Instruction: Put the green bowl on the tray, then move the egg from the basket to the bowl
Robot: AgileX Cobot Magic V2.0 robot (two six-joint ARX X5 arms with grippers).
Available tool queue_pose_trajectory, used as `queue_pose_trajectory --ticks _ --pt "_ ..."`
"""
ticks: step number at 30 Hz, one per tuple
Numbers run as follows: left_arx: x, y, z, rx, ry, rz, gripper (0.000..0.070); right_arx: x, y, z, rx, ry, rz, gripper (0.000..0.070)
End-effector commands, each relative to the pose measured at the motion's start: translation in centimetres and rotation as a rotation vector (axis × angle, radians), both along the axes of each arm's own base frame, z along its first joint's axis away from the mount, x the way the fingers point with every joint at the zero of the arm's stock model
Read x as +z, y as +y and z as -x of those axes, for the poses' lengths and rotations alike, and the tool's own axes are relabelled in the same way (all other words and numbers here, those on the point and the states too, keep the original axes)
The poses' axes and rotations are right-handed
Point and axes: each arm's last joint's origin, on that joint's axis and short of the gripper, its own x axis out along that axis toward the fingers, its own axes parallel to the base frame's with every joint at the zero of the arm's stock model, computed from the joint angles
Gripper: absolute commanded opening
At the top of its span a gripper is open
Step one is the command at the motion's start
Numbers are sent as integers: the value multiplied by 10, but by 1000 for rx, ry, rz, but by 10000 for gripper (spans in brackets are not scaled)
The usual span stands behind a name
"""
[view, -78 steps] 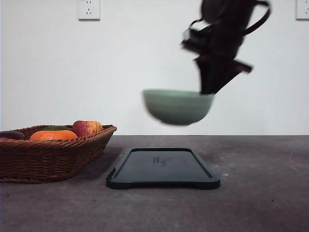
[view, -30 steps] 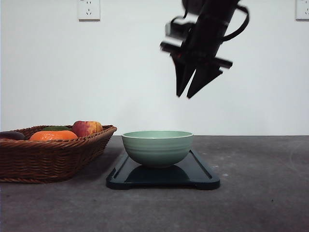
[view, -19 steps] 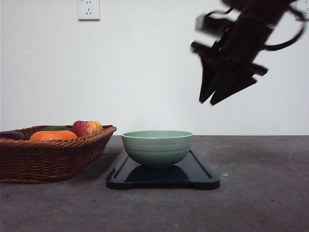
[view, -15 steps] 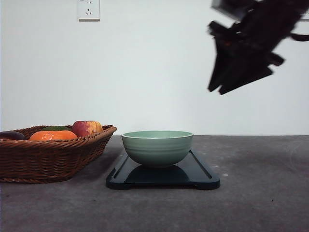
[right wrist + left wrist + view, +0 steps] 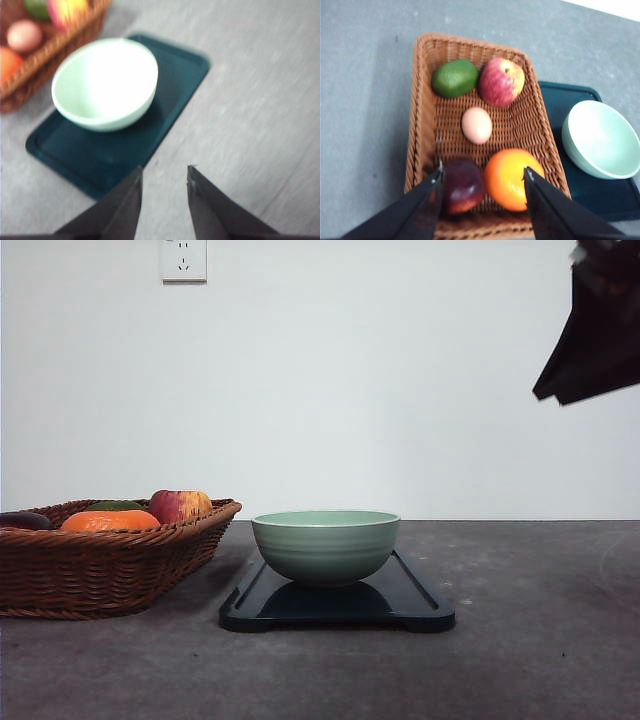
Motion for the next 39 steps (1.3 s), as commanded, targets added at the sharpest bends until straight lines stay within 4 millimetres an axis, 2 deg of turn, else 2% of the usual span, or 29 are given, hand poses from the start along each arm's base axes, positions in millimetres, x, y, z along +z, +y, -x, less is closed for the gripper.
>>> queue_pose_trajectory --ticks 1,6,10,21,29,36,39 --pt "8 -1 -4 0 -3 15 310 -2 0 -1 0 -8 13 174" --pt "18 -8 -21 -37 65 11 310 -2 0 -2 -10 -14 16 174" --pt "22 -18 -46 -63 140 -11 310 -2 0 -3 -16 -18 17 174" --pt "12 -59 -119 -42 335 -174 310 -1 0 -3 -16 -23 16 174" --pt "-12 -91 -157 -21 404 -265 311 -1 0 -3 -15 -30 16 174" --pt "-42 -98 -181 1 447 -262 328 -1 0 -3 -14 -31 16 174" --pt "-52 -98 -189 9 457 -264 356 -1 0 -3 -11 -34 20 174"
